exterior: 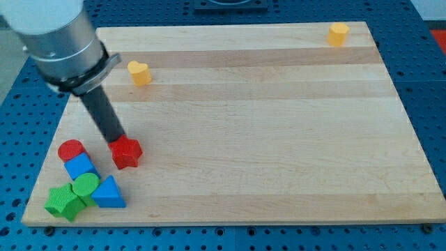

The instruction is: Place the red star into the group blocks

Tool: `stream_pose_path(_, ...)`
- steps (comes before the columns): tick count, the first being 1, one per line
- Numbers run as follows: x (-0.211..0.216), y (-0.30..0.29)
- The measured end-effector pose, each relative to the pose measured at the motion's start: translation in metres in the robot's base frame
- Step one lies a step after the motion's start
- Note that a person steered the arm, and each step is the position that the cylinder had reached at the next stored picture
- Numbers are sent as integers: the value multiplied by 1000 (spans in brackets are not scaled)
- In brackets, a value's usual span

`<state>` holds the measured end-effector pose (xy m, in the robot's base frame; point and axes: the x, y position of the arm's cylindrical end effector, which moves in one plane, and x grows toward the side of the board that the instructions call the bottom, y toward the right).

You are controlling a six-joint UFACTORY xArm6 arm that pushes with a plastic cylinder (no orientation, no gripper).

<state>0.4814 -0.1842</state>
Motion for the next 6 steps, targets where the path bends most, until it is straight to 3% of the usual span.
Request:
stream_pose_path(2, 7, 70)
stream_pose_path(3, 25, 76)
stream_pose_path(6, 26, 58)
